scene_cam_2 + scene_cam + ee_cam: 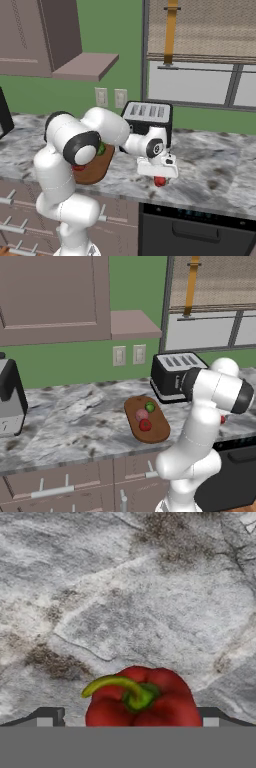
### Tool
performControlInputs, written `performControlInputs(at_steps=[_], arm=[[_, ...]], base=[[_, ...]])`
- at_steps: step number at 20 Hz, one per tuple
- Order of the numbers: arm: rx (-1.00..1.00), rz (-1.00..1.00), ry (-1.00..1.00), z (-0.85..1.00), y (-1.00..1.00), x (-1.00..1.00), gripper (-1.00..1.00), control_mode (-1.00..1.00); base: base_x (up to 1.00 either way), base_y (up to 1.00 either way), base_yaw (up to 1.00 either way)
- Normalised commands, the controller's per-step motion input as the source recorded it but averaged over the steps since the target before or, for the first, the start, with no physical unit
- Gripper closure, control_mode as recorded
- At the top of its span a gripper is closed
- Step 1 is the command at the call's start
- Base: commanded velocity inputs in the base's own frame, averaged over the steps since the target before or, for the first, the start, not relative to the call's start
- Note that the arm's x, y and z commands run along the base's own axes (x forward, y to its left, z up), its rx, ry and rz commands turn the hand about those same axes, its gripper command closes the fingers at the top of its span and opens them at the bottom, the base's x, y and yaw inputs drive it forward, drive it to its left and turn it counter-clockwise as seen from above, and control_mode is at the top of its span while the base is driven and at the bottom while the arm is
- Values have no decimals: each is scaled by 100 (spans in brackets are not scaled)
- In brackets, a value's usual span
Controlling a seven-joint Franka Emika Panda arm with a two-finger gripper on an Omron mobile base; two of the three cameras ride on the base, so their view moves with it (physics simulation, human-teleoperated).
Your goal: Place the avocado, onion, tomato, and bell pepper on the cutting board.
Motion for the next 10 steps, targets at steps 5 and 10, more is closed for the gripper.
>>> performControlInputs(at_steps=[5, 10], arm=[[2, 0, 1, -2, -1, -12, 100, -100], [13, 1, 0, 51, 10, -29, 100, -100]], base=[[0, 0, 0], [0, 0, 0]])
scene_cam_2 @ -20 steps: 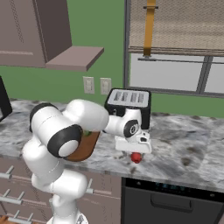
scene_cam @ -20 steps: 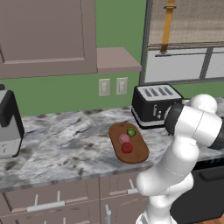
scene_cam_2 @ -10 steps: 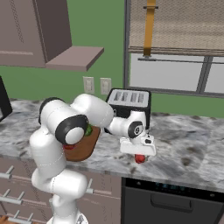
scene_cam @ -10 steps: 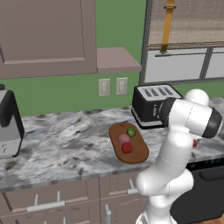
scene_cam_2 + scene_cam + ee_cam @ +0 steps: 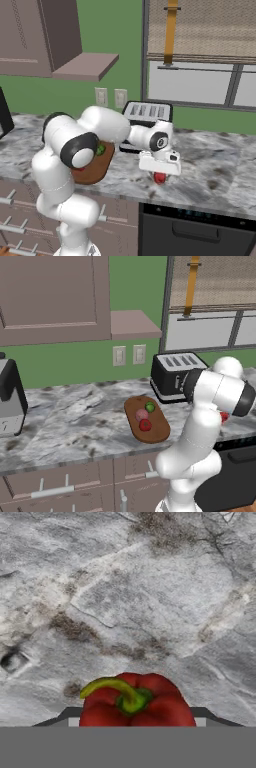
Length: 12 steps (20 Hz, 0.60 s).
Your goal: Place the avocado, onion, tomato, and bell pepper on the cutting board.
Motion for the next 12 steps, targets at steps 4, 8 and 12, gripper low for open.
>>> performControlInputs(at_steps=[4, 8, 12], arm=[[10, 4, 0, 72, 58, -41, 100, -100], [4, 4, -6, 63, 82, -22, 100, -100], [0, 1, -16, 48, 84, -27, 100, -100]], base=[[0, 0, 0], [0, 0, 0], [0, 0, 0]])
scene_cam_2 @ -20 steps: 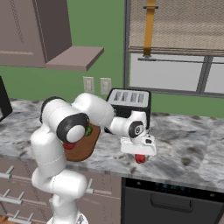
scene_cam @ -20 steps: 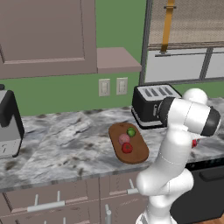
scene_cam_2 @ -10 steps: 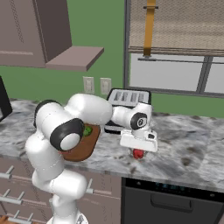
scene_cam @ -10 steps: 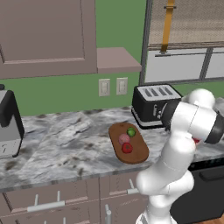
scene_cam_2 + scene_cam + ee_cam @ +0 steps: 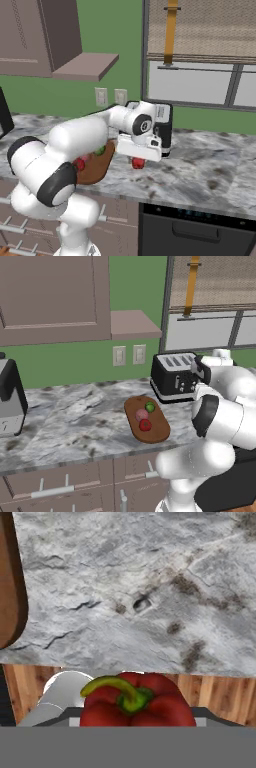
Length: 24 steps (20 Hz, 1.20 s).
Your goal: Place the avocado, onion, tomato, and bell pepper on the cutting board.
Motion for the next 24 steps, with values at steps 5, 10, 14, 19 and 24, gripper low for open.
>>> performControlInputs(at_steps=[5, 10, 14, 19, 24], arm=[[-1, 0, -7, 23, 85, -12, 100, -100], [-6, 1, -4, 5, 75, 2, 100, -100], [0, 0, -3, 0, 48, 31, 100, -100], [2, 0, 0, 0, 41, 47, 100, -100], [1, 0, -3, 0, 35, 44, 100, -100]], base=[[0, 0, 0], [0, 0, 0], [0, 0, 0], [0, 0, 0], [0, 0, 0]])
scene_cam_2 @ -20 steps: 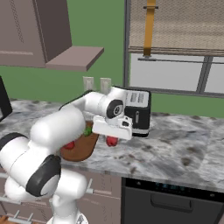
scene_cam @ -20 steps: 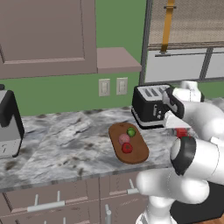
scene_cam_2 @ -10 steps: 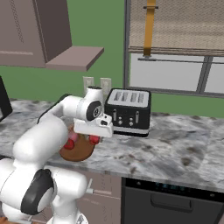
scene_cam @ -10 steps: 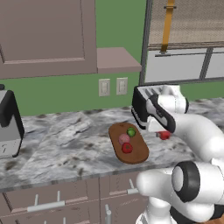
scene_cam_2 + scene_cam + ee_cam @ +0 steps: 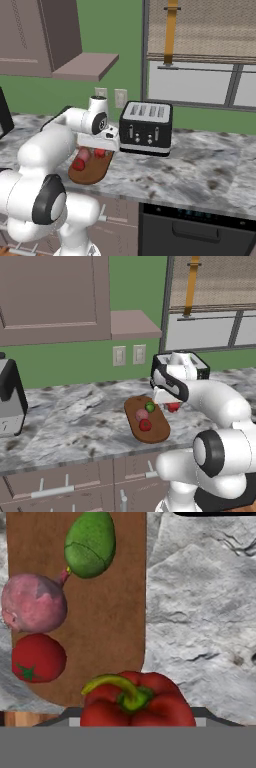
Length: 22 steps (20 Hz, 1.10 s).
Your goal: Place the avocado, onion, tomato, and bell pepper on the cutting board.
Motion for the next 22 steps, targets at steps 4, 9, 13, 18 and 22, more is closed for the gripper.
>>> performControlInputs(at_steps=[4, 9, 13, 18, 22], arm=[[0, 0, -9, -9, 36, 35, 100, -100], [0, 0, -11, -19, 9, 24, 100, -100], [0, 0, -3, -34, 0, 0, 100, -100], [0, 0, -4, -45, 1, 0, 100, -100], [0, 0, -2, -38, 0, 0, 100, -100]], base=[[0, 0, 0], [0, 0, 0], [0, 0, 0], [0, 0, 0], [0, 0, 0]])
